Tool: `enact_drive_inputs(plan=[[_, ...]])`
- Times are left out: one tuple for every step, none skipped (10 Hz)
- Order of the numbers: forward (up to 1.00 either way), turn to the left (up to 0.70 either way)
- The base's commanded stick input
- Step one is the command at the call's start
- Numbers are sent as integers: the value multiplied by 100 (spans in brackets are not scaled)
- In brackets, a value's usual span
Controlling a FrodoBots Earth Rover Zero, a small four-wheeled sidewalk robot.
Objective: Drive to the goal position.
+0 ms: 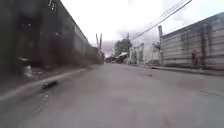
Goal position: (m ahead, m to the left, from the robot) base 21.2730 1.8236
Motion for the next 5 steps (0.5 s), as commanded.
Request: enact_drive_inputs(plan=[[100, 27], [100, 39], [100, 19], [100, 0], [100, 0]])
